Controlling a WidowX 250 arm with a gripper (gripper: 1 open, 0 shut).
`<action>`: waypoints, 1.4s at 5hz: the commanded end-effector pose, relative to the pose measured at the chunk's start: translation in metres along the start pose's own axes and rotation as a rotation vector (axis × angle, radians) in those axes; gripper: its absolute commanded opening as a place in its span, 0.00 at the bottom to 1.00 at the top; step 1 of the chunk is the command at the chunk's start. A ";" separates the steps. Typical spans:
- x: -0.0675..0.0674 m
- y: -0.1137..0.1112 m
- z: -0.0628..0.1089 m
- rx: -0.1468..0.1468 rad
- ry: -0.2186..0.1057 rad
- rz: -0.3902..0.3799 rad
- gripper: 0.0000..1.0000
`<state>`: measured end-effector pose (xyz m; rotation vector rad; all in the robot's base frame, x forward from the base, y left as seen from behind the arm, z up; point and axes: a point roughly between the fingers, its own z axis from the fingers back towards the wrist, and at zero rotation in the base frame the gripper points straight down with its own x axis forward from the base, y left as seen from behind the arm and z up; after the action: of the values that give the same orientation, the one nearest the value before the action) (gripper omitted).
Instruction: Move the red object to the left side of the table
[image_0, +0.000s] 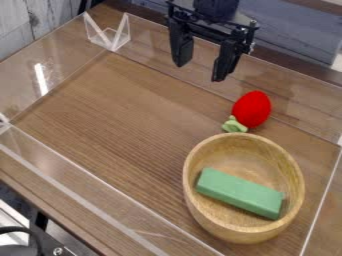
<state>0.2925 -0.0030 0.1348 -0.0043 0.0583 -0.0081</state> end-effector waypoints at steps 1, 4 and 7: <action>-0.001 0.003 -0.013 -0.006 0.015 0.008 1.00; 0.025 -0.063 -0.049 -0.018 -0.023 -0.102 1.00; 0.070 -0.058 -0.076 -0.023 -0.057 -0.077 1.00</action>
<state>0.3467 -0.0628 0.0392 -0.0230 0.0598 -0.0823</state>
